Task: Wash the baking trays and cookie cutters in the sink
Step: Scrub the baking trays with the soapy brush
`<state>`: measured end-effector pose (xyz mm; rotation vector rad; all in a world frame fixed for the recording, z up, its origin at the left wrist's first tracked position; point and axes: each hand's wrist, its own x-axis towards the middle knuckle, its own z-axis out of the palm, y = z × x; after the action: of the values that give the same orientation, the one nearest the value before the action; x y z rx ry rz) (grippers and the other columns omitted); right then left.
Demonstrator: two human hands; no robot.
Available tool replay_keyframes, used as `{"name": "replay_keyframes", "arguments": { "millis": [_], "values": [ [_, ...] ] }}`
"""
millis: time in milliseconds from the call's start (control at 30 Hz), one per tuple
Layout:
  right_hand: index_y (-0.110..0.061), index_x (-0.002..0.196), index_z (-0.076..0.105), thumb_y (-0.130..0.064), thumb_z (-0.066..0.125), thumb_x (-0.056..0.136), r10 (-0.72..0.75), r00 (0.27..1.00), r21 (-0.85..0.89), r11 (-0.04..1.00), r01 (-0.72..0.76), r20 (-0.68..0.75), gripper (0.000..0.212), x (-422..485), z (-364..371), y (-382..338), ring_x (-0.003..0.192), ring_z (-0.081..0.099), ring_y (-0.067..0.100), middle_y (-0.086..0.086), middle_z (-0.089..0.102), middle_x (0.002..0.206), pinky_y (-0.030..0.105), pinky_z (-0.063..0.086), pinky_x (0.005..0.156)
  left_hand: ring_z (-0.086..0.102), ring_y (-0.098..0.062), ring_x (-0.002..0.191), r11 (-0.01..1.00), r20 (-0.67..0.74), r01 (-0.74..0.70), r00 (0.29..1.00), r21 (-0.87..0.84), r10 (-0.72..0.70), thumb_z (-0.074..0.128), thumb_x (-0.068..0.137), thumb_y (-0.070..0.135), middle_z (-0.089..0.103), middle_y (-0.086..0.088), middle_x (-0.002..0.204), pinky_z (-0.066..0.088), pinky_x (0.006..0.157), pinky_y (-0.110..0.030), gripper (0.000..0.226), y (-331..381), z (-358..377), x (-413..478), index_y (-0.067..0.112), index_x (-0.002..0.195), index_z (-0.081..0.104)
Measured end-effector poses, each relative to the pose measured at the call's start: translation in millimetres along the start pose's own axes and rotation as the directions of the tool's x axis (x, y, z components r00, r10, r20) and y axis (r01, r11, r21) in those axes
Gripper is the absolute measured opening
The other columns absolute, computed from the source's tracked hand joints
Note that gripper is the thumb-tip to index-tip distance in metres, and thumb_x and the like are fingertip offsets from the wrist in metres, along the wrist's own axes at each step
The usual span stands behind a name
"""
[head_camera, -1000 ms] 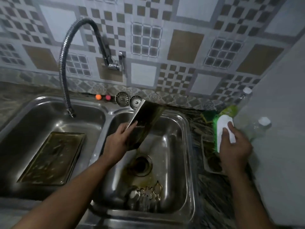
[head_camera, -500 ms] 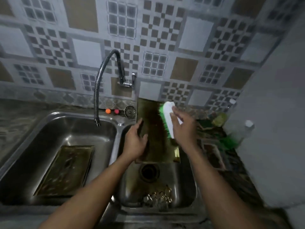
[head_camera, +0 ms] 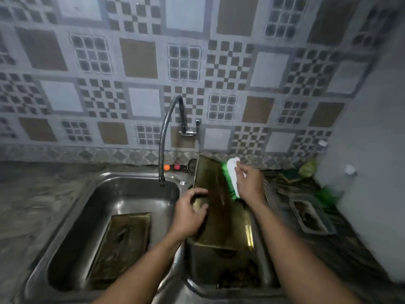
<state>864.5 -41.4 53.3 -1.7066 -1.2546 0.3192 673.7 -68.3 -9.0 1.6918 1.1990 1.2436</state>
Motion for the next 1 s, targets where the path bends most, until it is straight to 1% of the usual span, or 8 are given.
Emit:
{"name": "replay_keyframes", "arguments": {
  "millis": [100, 267, 467, 600, 667, 767, 867, 1000],
  "values": [
    [-0.007, 0.118, 0.069, -0.019, 0.06, 0.095, 0.006, 1.0, 0.037, 0.999, -0.006, 0.012, 0.028, -5.3, 15.9, -15.2, 0.108, 0.064, 0.021, 0.008, 0.069, 0.118, 0.021, 0.044, 0.086, 0.061, 0.002, 0.106, 1.0, 0.015, -0.013, 1.0, 0.022, 0.013, 0.074, 0.077, 0.001, 0.068, 0.011, 0.11, 0.045, 0.098, -0.018, 0.039, 2.2, 1.2, 7.8, 0.021, 0.109, 0.068],
    [-0.008, 0.118, 0.069, -0.015, 0.062, 0.093, -0.161, 0.974, 0.094, 0.985, 0.147, 0.159, 0.028, -11.9, 36.2, -40.3, 0.106, 0.062, 0.01, 0.003, 0.069, 0.118, 0.017, 0.044, 0.088, 0.063, -0.001, 0.105, 0.999, -0.019, -0.011, 1.0, -0.03, 0.01, 0.074, 0.074, 0.001, 0.07, 0.009, 0.107, 0.047, 0.1, -0.023, 0.036, -1.0, 6.0, 20.8, 0.017, 0.106, 0.068],
    [-0.011, 0.122, 0.066, -0.023, 0.058, 0.096, -0.014, 0.999, -0.041, 0.999, 0.016, 0.044, 0.03, 22.1, 0.9, 5.5, 0.11, 0.063, 0.021, 0.006, 0.067, 0.122, 0.022, 0.045, 0.084, 0.064, -0.002, 0.093, 0.996, 0.014, 0.053, 0.999, -0.071, -0.052, 0.074, 0.078, 0.003, 0.065, 0.017, 0.112, 0.051, 0.093, -0.024, 0.042, -0.2, 12.7, 23.4, 0.031, 0.109, 0.066],
    [-0.005, 0.118, 0.068, -0.013, 0.06, 0.094, -0.02, 0.996, 0.075, 0.997, 0.014, 0.083, 0.027, 16.6, 23.9, -15.0, 0.105, 0.059, 0.007, 0.007, 0.068, 0.12, -0.004, 0.034, 0.077, 0.059, 0.007, 0.105, 0.998, -0.004, 0.017, 1.0, -0.059, -0.017, 0.07, 0.076, -0.005, 0.066, 0.007, 0.111, 0.04, 0.091, -0.005, 0.041, 1.4, 22.4, 35.0, 0.019, 0.11, 0.066],
    [-0.007, 0.118, 0.069, -0.013, 0.062, 0.093, -0.064, 0.985, 0.092, 0.995, 0.05, 0.158, 0.026, 4.0, 34.1, -19.3, 0.103, 0.058, 0.002, 0.002, 0.069, 0.118, -0.007, 0.032, 0.076, 0.06, 0.006, 0.105, 0.996, -0.027, 0.039, 0.999, -0.078, -0.041, 0.07, 0.075, -0.006, 0.068, 0.006, 0.11, 0.04, 0.091, -0.005, 0.041, -3.9, 22.4, 40.3, 0.015, 0.11, 0.067],
    [-0.008, 0.118, 0.069, -0.013, 0.061, 0.094, -0.053, 0.98, 0.065, 0.997, 0.041, 0.193, 0.026, -2.7, 23.5, -4.9, 0.103, 0.059, 0.003, 0.0, 0.069, 0.115, -0.006, 0.033, 0.074, 0.061, 0.003, 0.106, 0.992, -0.068, 0.063, 0.995, -0.11, -0.07, 0.07, 0.073, -0.008, 0.069, 0.004, 0.11, 0.042, 0.093, -0.008, 0.045, -12.6, 20.9, 41.0, 0.019, 0.108, 0.067],
    [-0.007, 0.118, 0.069, -0.014, 0.06, 0.095, 0.009, 0.997, 0.047, 0.999, -0.012, 0.077, 0.026, 11.5, 2.7, 13.0, 0.11, 0.063, 0.016, 0.005, 0.069, 0.117, 0.002, 0.036, 0.075, 0.062, 0.003, 0.107, 0.993, -0.041, 0.046, 0.998, -0.111, -0.051, 0.071, 0.073, -0.007, 0.069, 0.007, 0.112, 0.043, 0.093, -0.008, 0.051, -8.9, 23.8, 40.3, 0.03, 0.108, 0.065],
    [-0.007, 0.116, 0.071, -0.017, 0.061, 0.094, 0.033, 0.999, 0.082, 0.996, -0.034, 0.017, 0.026, 16.5, 26.8, -4.6, 0.108, 0.064, 0.016, 0.004, 0.07, 0.115, 0.013, 0.039, 0.078, 0.055, 0.003, 0.121, 0.986, -0.009, 0.06, 0.998, -0.154, -0.062, 0.076, 0.083, 0.013, 0.061, 0.012, 0.129, 0.042, 0.101, -0.012, 0.054, -5.6, 26.5, 51.0, 0.021, 0.133, 0.058]
  ]
}}
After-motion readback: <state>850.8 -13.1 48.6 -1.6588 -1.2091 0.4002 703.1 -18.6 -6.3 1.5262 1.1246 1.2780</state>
